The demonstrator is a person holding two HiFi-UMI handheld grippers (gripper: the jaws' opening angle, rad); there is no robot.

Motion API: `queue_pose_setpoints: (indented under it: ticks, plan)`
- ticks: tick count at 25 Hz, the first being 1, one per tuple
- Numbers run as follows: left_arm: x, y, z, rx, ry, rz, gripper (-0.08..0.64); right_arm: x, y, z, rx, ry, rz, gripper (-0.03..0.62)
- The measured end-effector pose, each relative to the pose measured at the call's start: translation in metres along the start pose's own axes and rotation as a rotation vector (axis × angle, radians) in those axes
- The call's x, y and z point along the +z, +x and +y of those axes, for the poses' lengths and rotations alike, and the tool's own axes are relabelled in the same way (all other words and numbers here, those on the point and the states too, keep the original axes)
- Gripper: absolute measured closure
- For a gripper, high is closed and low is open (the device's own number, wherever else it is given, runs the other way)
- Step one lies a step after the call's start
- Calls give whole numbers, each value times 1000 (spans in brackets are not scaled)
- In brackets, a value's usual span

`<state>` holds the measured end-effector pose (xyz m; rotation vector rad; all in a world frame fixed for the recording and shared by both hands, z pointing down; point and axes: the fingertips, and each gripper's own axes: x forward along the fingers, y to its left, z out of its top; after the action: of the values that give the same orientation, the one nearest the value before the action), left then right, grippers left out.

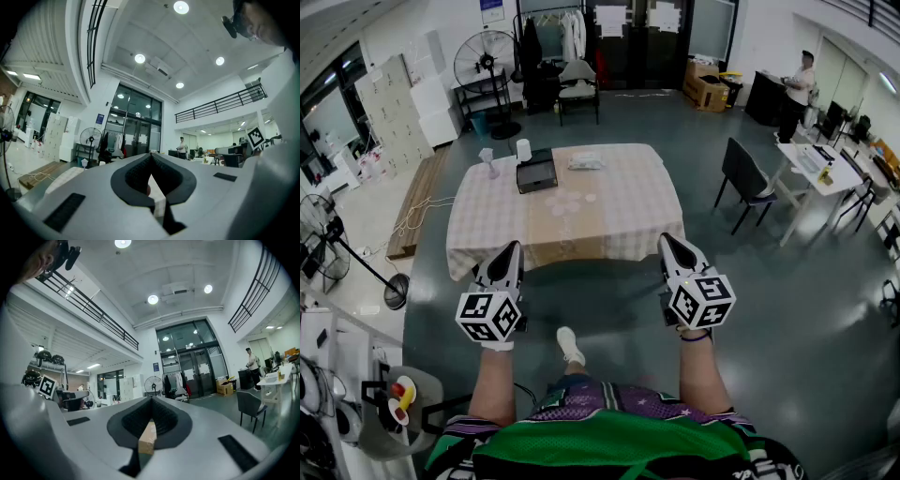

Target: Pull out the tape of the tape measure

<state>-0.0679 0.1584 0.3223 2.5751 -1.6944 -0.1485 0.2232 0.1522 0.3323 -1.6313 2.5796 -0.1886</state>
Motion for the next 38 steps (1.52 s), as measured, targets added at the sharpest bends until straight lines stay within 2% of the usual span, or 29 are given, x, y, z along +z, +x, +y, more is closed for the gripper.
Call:
queue_pose_setpoints:
  ticks: [6,16,25,38]
  plan:
    - [-4,-5,-6,18,12,20,540,-2,-7,0,-14,-14,8,589]
    - [2,-9,-3,24,-17,2,538,3,-8,3,-26,-20,3,589]
    - [3,-6,-9,-3,16,5,538,2,-6,2,-53,-45,-2,589]
    - [-16,11,1,-13,9,34,538,-11,13,-3,-46,-35,0,588]
